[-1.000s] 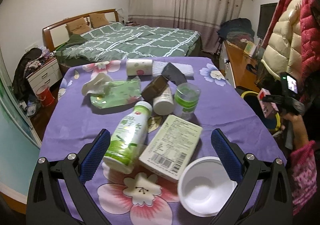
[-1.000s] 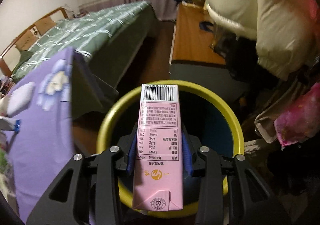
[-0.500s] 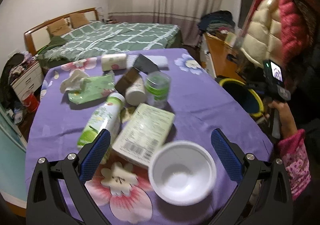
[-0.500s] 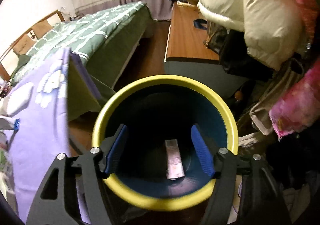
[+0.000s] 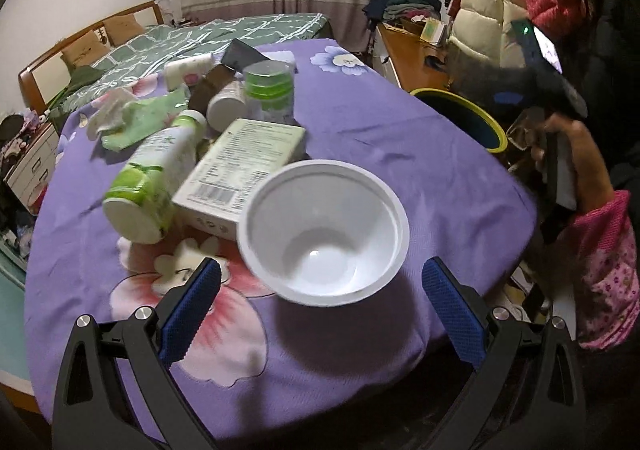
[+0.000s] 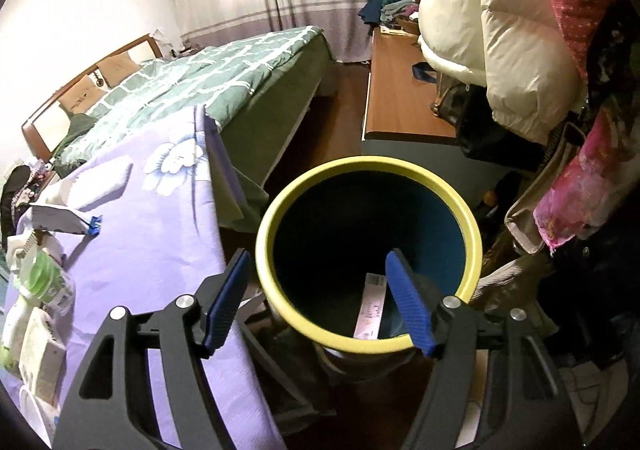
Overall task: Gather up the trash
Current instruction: 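Grasp the white plastic bowl rim with the left gripper while the right gripper hovers over the bin, then carry the white bowl over the bin and open the left gripper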
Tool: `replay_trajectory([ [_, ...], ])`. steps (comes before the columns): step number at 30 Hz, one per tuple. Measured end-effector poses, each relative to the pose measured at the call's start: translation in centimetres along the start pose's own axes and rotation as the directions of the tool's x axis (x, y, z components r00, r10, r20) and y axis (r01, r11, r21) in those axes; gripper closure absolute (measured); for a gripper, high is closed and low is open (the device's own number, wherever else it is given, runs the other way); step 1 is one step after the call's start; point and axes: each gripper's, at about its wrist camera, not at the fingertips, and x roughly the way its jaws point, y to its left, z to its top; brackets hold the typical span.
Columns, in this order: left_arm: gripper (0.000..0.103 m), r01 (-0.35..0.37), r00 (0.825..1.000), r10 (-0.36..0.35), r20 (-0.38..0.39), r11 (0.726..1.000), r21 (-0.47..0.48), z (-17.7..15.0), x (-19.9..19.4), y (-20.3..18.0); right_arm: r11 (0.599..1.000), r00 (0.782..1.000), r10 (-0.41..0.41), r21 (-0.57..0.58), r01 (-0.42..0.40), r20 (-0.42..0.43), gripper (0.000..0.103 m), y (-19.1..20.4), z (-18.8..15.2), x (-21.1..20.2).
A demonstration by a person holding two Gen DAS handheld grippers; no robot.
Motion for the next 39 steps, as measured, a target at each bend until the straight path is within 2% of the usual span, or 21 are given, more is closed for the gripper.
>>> replay_trajectory([
  [5,0.005,-0.008,1.0,0.008,-0.023,1.0,0.007,-0.2,2.2,-0.5,1.0,1.0,0.005,0.003,-0.005,0.003,0.034,-0.5,-0.3,-0.2],
  [9,0.008,-0.027,1.0,0.027,-0.012,1.0,0.0,0.2,3.1,-0.4,1.0,1.0,0.009,0.017,-0.009,-0.012,0.034,-0.9,-0.5,0.5],
  [15,0.022,-0.023,1.0,0.023,-0.003,1.0,0.002,1.0,4.0,-0.5,1.0,1.0,0.02,0.024,-0.019,-0.024,0.034,-1.1,-0.8,1.3],
  [21,0.023,-0.021,1.0,0.021,0.015,0.999,0.029,1.5,4.0,-1.1,0.999,0.999,0.03,0.032,-0.029,-0.031,0.034,-1.5,-0.9,1.8],
  [26,0.023,0.011,0.999,-0.012,0.03,0.999,0.039,2.4,3.5,-1.7,0.999,0.999,0.03,0.035,-0.029,-0.028,0.034,-1.6,-1.0,1.7],
  [34,0.023,0.072,0.996,-0.075,0.046,0.995,0.073,6.1,4.1,-3.5,0.998,1.0,0.019,0.065,-0.019,0.001,0.034,-3.5,-1.0,0.9],
  [39,0.023,0.105,0.991,-0.116,0.072,0.984,0.147,9.5,5.5,-6.4,0.996,1.0,-0.012,0.086,0.009,0.029,0.034,-5.7,-1.0,-0.2],
])
